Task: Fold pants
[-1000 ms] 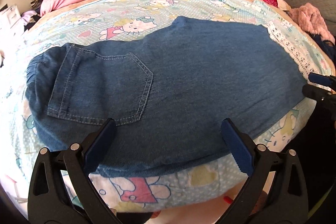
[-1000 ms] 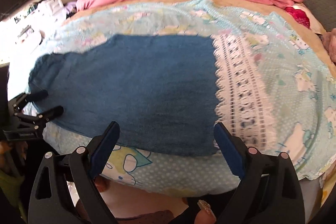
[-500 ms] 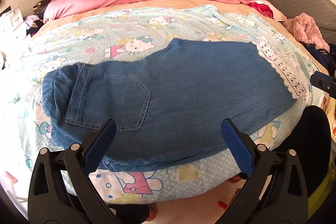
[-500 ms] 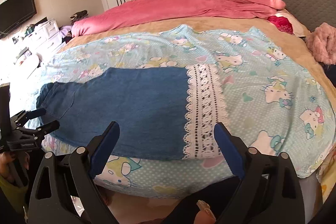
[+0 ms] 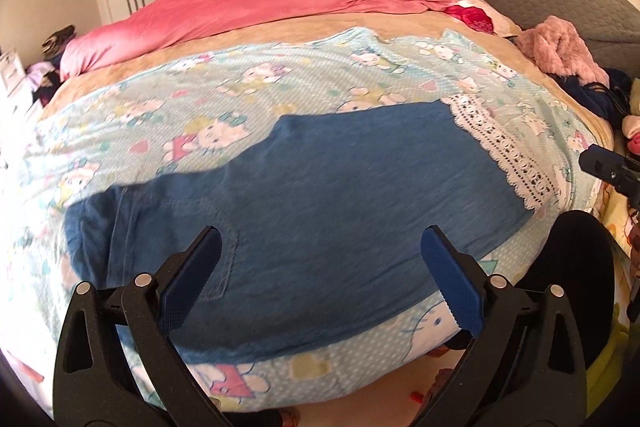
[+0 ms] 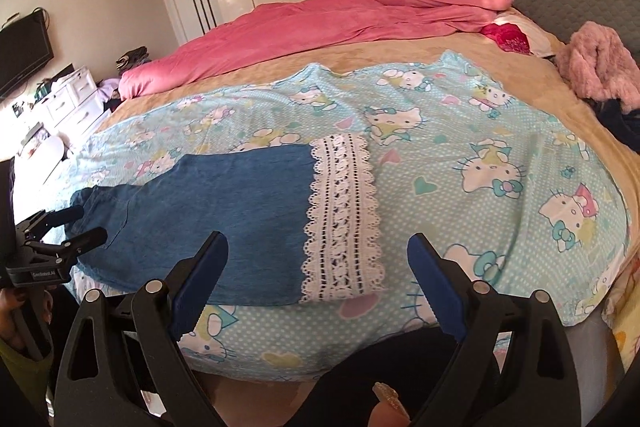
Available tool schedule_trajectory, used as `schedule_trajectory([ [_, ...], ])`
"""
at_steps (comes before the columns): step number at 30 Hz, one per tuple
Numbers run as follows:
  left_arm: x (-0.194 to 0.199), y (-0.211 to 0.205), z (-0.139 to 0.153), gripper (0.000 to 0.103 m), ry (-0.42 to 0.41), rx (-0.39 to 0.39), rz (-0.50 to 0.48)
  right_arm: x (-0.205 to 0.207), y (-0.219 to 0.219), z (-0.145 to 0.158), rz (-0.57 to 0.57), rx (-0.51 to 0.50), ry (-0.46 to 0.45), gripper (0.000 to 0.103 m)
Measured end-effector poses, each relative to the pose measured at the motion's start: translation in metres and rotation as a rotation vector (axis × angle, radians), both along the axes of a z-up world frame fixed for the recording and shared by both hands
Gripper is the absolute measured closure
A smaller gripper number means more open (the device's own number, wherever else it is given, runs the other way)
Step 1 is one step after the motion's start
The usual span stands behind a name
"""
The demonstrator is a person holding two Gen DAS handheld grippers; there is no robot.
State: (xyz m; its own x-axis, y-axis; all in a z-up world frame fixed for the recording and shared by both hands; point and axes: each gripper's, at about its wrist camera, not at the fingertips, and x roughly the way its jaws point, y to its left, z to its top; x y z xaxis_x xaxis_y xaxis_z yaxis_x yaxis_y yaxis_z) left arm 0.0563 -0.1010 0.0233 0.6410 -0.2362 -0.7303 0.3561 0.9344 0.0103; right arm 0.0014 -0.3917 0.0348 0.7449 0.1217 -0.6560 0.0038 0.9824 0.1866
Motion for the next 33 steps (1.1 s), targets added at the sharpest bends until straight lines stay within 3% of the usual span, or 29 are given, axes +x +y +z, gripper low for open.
schedule_trajectory([
  [18,0.069,-0.103,0.008,0.009,0.047,-0.006,-0.241,0.018,-0.017,-0.027,-0.049,0.07,0.065,0.012],
  [33,0.145,-0.155,-0.014,0.009,0.107,0.052,-0.344,0.033,-0.021,-0.053,-0.074,0.134,0.134,0.012],
])
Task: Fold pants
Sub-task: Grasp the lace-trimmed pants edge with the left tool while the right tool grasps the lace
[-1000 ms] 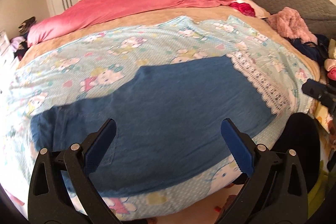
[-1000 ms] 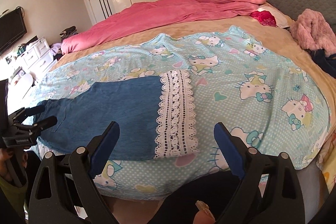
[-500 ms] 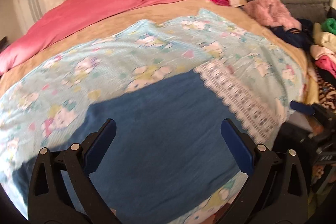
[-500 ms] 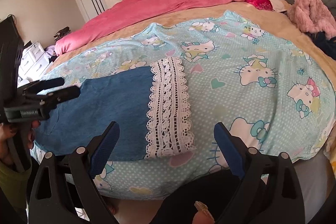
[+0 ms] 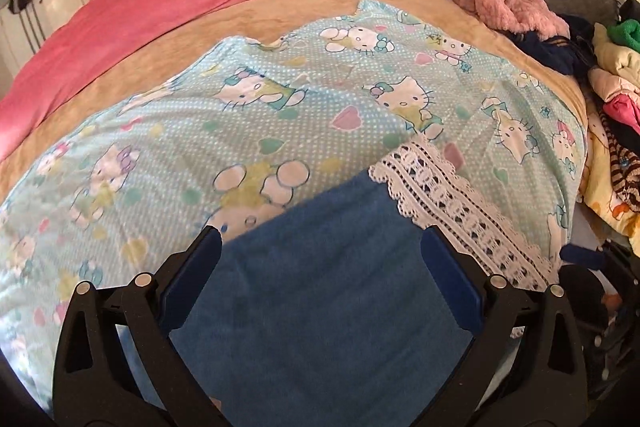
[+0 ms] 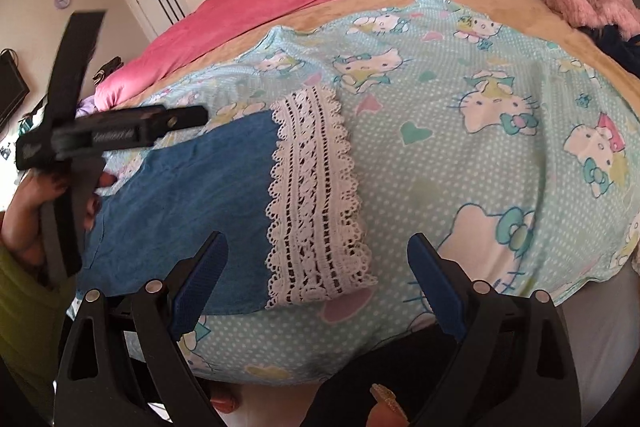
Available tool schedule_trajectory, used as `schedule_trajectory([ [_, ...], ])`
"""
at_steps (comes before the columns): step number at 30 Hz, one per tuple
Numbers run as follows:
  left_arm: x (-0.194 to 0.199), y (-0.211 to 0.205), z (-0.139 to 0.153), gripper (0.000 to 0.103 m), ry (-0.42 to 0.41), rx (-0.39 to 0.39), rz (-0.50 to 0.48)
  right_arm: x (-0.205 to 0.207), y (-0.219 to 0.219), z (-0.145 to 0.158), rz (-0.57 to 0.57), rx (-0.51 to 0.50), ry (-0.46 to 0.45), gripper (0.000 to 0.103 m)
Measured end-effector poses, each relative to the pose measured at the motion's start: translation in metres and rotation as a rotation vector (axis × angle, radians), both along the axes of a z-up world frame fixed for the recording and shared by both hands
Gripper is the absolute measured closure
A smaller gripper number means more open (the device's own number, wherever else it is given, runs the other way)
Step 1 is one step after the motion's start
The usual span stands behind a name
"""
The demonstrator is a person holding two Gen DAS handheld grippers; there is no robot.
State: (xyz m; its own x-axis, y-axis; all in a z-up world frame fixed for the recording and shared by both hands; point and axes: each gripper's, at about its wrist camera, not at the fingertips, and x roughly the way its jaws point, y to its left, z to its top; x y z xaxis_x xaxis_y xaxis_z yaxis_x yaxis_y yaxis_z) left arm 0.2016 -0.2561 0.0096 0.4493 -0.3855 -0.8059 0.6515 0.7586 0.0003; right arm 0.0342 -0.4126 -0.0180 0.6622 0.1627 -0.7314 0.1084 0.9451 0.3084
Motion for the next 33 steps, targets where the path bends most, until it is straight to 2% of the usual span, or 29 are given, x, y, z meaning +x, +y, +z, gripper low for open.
schedule_trajectory([
  [4,0.017,-0.013,-0.009,0.009,0.014,0.022,-0.038,0.004,0.007,-0.007,0.013,0.011,0.025,0.012],
  [10,0.04,-0.032,-0.024,0.009,0.067,0.009,-0.099,0.011,0.011,-0.012,-0.003,0.024,0.045,0.012],
  [15,0.056,-0.047,-0.049,0.009,0.189,-0.04,-0.151,0.016,0.014,-0.026,-0.016,0.035,0.071,0.011],
  [17,0.059,-0.052,-0.059,0.011,0.233,-0.063,-0.173,0.016,0.015,-0.026,-0.008,0.036,0.056,0.015],
  [20,0.06,-0.057,-0.068,0.025,0.269,-0.093,-0.184,0.016,0.017,-0.025,-0.001,0.03,0.035,0.034],
  [21,0.059,-0.058,-0.068,0.036,0.278,-0.107,-0.194,0.016,0.015,-0.025,0.0,0.055,0.02,0.045],
  [22,0.058,-0.059,-0.068,0.041,0.292,-0.124,-0.207,0.016,0.013,-0.025,0.002,0.081,0.008,0.055],
  [24,0.056,-0.062,-0.068,0.049,0.308,-0.143,-0.223,0.02,0.012,-0.027,0.005,0.099,0.009,0.057],
  [26,0.055,-0.065,-0.068,0.049,0.311,-0.149,-0.23,0.023,0.009,-0.029,-0.004,0.124,0.005,0.061],
  [28,0.054,-0.066,-0.07,0.056,0.3,-0.141,-0.229,0.025,0.009,-0.031,-0.001,0.147,-0.004,0.071],
  [29,0.052,-0.068,-0.071,0.065,0.285,-0.12,-0.222,0.026,0.009,-0.031,0.0,0.155,-0.007,0.073],
  [33,0.045,-0.067,-0.064,0.083,0.239,-0.113,-0.229,0.026,0.009,-0.031,0.026,0.194,-0.035,0.076],
])
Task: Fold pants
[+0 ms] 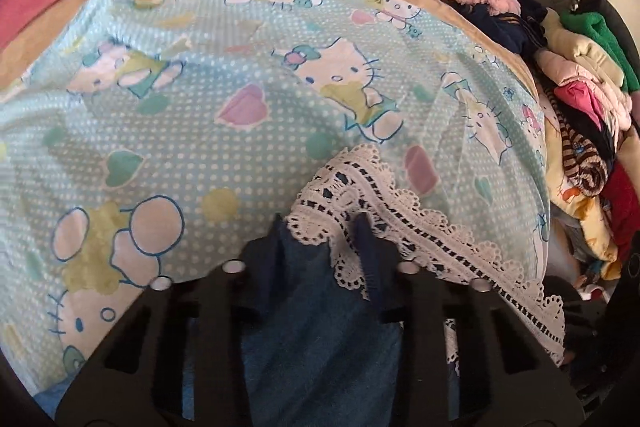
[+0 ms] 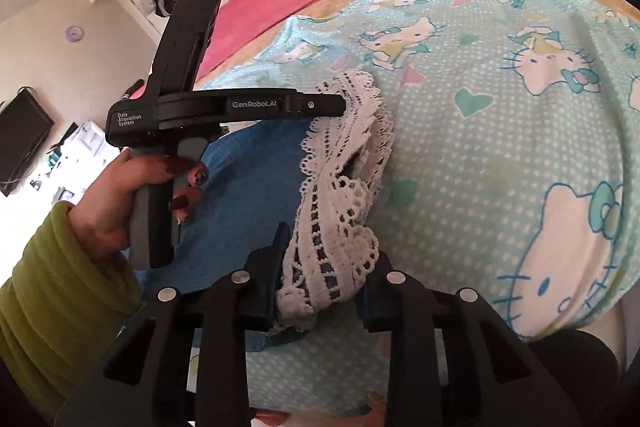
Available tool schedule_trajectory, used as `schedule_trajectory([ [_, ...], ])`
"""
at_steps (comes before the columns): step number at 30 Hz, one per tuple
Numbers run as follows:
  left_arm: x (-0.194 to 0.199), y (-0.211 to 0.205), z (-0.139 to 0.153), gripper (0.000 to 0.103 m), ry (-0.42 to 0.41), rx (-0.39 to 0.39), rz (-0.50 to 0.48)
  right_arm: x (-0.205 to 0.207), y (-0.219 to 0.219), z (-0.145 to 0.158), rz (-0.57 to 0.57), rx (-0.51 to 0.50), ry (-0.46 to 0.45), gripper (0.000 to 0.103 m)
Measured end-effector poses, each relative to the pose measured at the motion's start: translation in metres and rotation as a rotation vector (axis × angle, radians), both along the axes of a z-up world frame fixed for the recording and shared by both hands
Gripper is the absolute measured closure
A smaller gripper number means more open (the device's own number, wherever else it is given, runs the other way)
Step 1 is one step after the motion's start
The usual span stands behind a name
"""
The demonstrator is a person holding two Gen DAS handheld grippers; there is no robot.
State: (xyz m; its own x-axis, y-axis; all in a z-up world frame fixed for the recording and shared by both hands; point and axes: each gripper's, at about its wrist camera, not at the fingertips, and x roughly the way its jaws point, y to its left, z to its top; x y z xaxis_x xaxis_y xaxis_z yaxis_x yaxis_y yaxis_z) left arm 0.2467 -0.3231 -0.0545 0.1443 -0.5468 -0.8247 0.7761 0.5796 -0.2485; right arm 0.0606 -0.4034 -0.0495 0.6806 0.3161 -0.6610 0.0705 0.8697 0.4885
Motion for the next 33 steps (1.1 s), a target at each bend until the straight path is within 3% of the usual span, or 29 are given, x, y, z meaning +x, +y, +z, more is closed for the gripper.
schedule_trajectory([
  [5,0.0,0.017,0.015,0.088,0.009,-0.082,0.032,-0.006,0.01,0.012,0.057,-0.001,-0.086,0.077],
  [15,-0.002,0.093,0.072,0.09,-0.04,-0.242,0.124,-0.016,0.069,0.08,0.244,-0.102,-0.301,0.078],
  [19,0.003,0.132,0.077,0.09,-0.032,-0.269,0.197,-0.001,0.111,0.088,0.347,-0.151,-0.289,0.078],
  [23,-0.002,0.183,0.068,0.09,-0.006,-0.271,0.286,0.015,0.165,0.074,0.467,-0.248,-0.235,0.078],
  [27,-0.012,0.235,0.06,0.088,-0.019,-0.208,0.431,0.015,0.23,0.046,0.602,-0.524,-0.209,0.078],
  [29,-0.022,0.265,0.056,0.087,-0.019,-0.21,0.503,0.014,0.252,0.03,0.676,-0.591,-0.171,0.074],
  [31,-0.036,0.287,0.054,0.084,-0.023,-0.222,0.551,0.008,0.259,0.023,0.722,-0.575,-0.163,0.062],
  [33,-0.058,0.303,0.053,0.07,-0.029,-0.233,0.576,0.0,0.251,0.027,0.752,-0.518,-0.162,0.055],
])
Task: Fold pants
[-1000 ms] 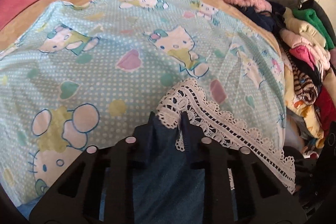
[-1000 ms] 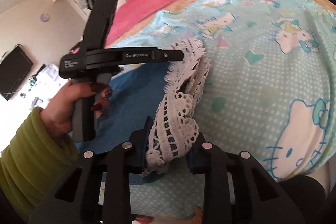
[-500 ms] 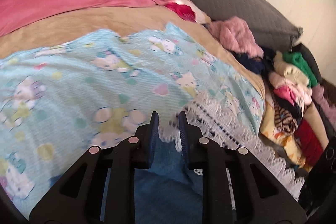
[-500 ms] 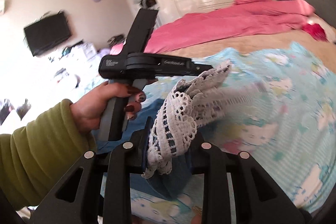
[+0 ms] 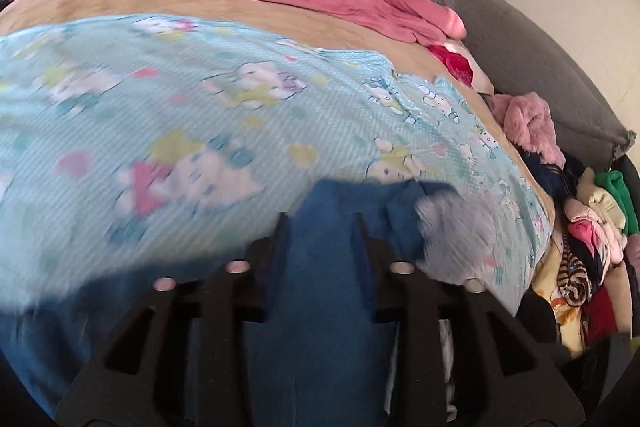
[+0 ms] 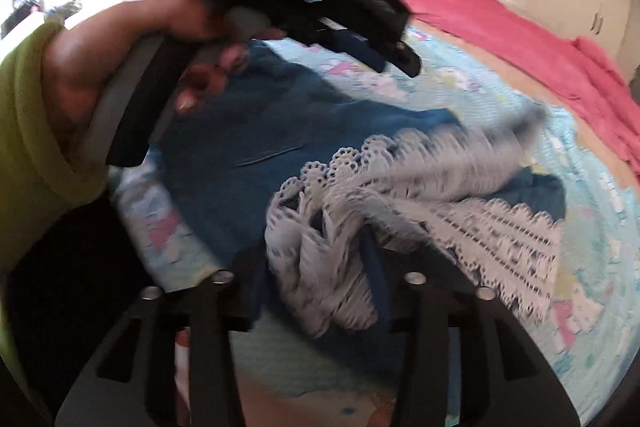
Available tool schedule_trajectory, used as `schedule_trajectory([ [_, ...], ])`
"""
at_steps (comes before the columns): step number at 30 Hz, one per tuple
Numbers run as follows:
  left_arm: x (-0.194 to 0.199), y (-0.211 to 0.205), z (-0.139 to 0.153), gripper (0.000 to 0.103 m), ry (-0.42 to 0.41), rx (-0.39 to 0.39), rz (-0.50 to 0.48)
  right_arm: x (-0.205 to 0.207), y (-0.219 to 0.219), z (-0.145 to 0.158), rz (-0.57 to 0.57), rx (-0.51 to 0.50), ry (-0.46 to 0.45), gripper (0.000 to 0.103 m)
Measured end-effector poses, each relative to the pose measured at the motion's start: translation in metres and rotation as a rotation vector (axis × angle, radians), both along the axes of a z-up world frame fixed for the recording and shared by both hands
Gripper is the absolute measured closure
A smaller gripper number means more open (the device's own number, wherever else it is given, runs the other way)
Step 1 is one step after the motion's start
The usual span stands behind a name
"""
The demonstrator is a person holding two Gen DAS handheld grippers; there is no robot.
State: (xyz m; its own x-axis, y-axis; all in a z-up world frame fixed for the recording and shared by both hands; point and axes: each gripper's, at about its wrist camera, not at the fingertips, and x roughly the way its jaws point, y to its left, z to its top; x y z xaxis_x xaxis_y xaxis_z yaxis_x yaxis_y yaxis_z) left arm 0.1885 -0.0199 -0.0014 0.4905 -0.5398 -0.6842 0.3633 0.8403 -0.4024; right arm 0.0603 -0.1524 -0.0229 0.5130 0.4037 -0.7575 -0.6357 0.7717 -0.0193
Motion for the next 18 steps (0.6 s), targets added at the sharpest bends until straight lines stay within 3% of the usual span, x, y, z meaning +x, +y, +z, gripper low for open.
schedule_trajectory([
  [1,-0.014,0.006,0.0,0.068,0.0,0.008,0.012,-0.004,-0.008,0.004,0.002,0.033,0.013,0.049],
  [4,-0.043,0.013,0.001,0.067,-0.008,-0.011,0.009,-0.01,-0.052,0.024,-0.045,0.182,0.053,0.046],
  [8,-0.075,0.014,-0.006,0.063,0.022,-0.096,-0.01,0.01,-0.13,0.037,-0.329,0.323,0.078,0.038],
  [10,-0.085,0.01,-0.012,0.063,0.053,-0.131,-0.012,0.035,-0.165,0.031,-0.466,0.358,0.14,0.036],
  [12,-0.094,0.003,-0.018,0.063,0.072,-0.124,-0.031,0.062,-0.183,0.015,-0.473,0.408,0.28,0.029],
  [14,-0.099,-0.005,-0.024,0.063,0.084,-0.1,-0.04,0.076,-0.184,0.001,-0.475,0.386,0.36,0.029],
  [15,-0.101,-0.009,-0.027,0.063,0.097,-0.103,-0.047,0.084,-0.184,-0.007,-0.476,0.378,0.399,0.036],
  [16,-0.102,-0.012,-0.029,0.063,0.102,-0.102,-0.057,0.087,-0.185,-0.01,-0.473,0.394,0.419,0.073],
  [17,-0.104,-0.016,-0.03,0.063,0.092,-0.079,-0.054,0.086,-0.184,-0.008,-0.459,0.418,0.438,0.089],
  [18,-0.105,-0.018,-0.031,0.063,0.091,-0.063,-0.047,0.089,-0.182,0.001,-0.448,0.445,0.433,0.091],
])
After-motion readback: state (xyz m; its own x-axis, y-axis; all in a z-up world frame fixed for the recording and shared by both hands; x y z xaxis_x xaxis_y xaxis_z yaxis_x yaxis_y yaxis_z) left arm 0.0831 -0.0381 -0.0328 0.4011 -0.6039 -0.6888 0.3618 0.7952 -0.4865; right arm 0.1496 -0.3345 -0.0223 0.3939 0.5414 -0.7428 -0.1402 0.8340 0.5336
